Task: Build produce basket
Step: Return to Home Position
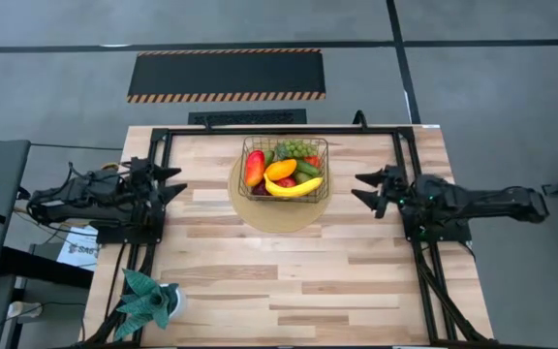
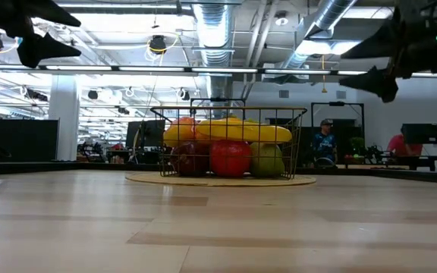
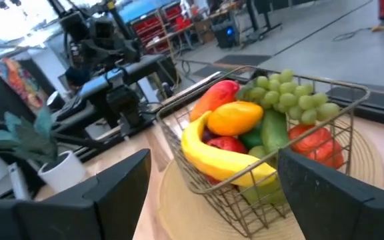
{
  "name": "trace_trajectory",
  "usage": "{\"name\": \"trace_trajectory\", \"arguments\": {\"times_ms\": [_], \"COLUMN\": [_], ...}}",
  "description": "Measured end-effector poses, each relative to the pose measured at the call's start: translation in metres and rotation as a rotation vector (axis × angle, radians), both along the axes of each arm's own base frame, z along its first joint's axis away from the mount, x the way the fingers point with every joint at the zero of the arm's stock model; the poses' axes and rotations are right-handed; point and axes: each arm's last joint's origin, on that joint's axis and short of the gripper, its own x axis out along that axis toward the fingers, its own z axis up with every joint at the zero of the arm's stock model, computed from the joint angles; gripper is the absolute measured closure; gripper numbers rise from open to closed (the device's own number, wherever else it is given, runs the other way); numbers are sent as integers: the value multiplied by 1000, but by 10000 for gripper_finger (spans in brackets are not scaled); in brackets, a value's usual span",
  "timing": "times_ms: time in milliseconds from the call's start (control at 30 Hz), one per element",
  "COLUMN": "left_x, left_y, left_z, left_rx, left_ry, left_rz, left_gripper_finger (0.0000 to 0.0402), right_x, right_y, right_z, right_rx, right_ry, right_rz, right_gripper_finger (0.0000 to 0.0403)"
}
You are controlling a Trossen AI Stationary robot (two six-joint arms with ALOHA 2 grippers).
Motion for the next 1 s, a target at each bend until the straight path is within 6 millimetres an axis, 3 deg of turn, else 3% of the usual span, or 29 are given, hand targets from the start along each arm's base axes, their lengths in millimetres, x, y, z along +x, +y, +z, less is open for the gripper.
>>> {"name": "trace_trajectory", "arguments": {"times_ms": [200, 667, 867, 1000], "left_x": [7, 49, 51, 51], "left_y": [-2, -7, -6, -6], "left_z": [-14, -88, -88, -89], "left_rx": [-21, -117, -64, -68], "left_ry": [-64, -152, -168, -160], "left_rz": [-48, -124, -115, -106], "left_gripper_finger": [74, 74, 74, 74], "right_x": [1, 2, 1, 2], "right_y": [0, 0, 2, 4], "right_z": [-16, -24, -28, -45], "right_rx": [-6, -13, -13, 2], "right_ry": [-29, 2, 32, 3], "right_rz": [-57, -66, -66, -62], "right_gripper_finger": [58, 58, 60, 61]}}
